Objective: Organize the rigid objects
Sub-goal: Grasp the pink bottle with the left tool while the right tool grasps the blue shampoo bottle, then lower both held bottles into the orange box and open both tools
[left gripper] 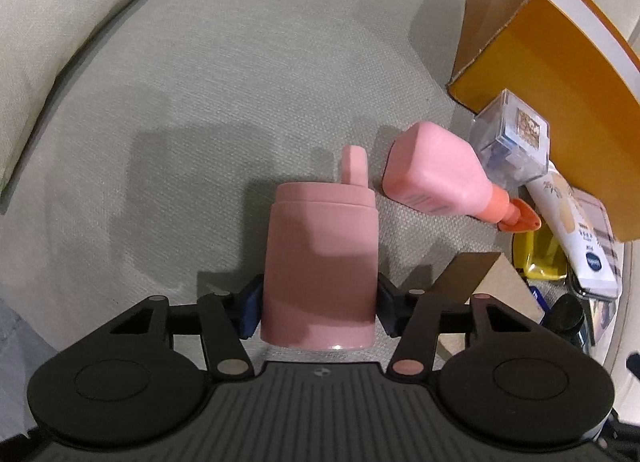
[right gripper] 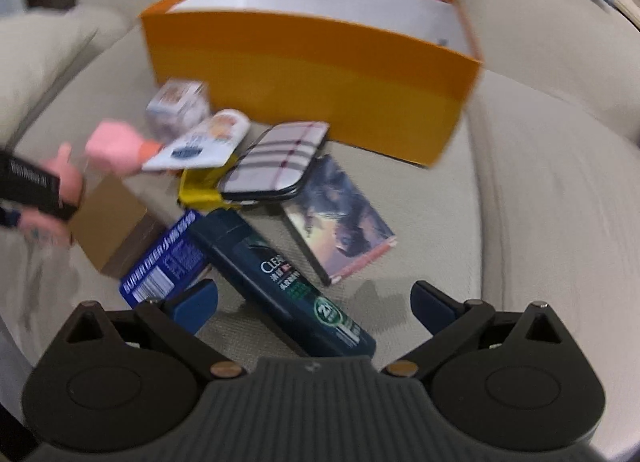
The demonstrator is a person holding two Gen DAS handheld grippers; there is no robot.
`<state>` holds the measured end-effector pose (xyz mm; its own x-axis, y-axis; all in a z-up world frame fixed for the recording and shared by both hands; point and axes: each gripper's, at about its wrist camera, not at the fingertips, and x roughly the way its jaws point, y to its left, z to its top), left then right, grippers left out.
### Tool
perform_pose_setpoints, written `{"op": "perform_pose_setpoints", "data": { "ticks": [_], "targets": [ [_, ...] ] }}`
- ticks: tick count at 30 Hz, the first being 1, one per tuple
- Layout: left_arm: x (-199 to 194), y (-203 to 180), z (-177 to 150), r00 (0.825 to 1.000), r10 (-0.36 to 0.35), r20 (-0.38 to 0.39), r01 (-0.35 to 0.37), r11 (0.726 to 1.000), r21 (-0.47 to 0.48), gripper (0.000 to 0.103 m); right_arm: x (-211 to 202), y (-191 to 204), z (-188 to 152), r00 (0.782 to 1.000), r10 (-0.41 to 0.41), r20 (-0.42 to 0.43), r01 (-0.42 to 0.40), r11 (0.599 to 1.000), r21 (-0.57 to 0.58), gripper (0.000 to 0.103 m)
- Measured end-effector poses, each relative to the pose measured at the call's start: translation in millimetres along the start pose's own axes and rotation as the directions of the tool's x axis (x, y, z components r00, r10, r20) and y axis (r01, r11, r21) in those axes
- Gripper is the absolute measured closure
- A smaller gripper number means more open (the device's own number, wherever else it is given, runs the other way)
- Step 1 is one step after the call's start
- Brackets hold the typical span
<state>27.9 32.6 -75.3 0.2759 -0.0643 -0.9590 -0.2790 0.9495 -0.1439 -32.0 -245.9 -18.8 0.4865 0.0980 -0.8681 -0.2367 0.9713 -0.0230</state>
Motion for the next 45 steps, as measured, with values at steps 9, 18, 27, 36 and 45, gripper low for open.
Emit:
{"op": "perform_pose_setpoints", "data": {
  "ticks": [9,18,27,36,45],
  "targets": [
    [3.5,-4.2,7.6,1.000,0.001,-0.008,-0.001,1.000,0.030,0.036,35.8,2.0,-1.5,0.996,0.059,-0.073,-0.066,0.993,-0.099,0.030],
    [3.1,2.7,11.3,0.999,-0.043,-0.002,0.043,0.999,0.033,0.040,29.6,-8.5,-4.5,0.985,0.158,-0.071,-0.156,0.987,0.028,0.064],
    [-8.0,21.4,12.1,0.997,-0.073,0.026,0.072,0.997,0.020,0.040,10.0,-25.5,-19.5,0.968,0.247,-0.040,-0.240,0.962,0.131,0.067],
    [-28.6,32.7,13.3,0.991,-0.105,0.079,0.105,0.994,0.007,0.040,-18.4,-32.6,-23.5,0.957,0.289,0.026,-0.289,0.939,0.188,0.067],
    [-97.0,2.0,25.3,0.956,-0.206,0.210,0.192,0.978,0.085,0.040,-60.5,-43.1,6.3,0.916,0.346,0.201,-0.390,0.883,0.259,0.067]
  ]
}}
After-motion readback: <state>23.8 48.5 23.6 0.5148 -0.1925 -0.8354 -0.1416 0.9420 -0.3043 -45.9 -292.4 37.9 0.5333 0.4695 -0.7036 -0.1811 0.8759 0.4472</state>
